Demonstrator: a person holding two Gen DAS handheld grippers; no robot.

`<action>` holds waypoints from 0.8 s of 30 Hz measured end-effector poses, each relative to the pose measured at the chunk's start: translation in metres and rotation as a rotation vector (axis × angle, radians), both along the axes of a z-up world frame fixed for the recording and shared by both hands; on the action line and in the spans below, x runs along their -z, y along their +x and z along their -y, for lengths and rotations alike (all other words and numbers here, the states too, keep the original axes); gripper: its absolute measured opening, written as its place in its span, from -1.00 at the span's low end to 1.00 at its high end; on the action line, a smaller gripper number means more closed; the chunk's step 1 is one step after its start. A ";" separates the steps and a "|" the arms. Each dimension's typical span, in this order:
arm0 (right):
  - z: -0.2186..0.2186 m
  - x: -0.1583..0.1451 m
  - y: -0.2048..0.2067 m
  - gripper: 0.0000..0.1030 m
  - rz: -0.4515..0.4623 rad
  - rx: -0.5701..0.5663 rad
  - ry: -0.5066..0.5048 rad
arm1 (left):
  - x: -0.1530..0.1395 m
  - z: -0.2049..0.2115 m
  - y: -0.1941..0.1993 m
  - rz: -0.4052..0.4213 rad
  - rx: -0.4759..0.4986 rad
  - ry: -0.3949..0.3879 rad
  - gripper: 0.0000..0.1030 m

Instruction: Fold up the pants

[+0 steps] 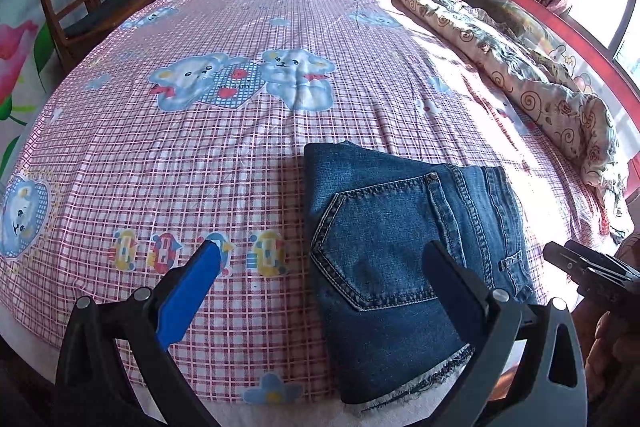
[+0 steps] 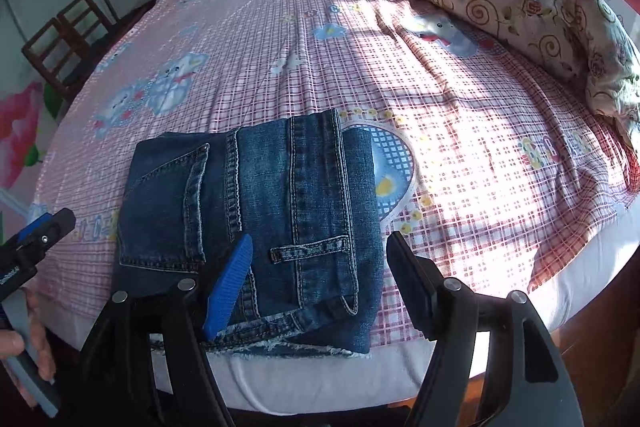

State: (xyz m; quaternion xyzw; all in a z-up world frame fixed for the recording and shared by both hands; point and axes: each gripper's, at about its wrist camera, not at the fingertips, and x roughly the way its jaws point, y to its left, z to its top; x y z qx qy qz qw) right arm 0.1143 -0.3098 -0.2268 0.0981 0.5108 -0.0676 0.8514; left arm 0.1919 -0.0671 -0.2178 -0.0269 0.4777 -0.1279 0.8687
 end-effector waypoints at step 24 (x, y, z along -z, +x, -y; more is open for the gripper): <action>0.101 0.090 0.044 0.54 -0.092 -0.095 0.710 | 0.102 -0.024 0.063 -0.528 0.139 -0.655 0.97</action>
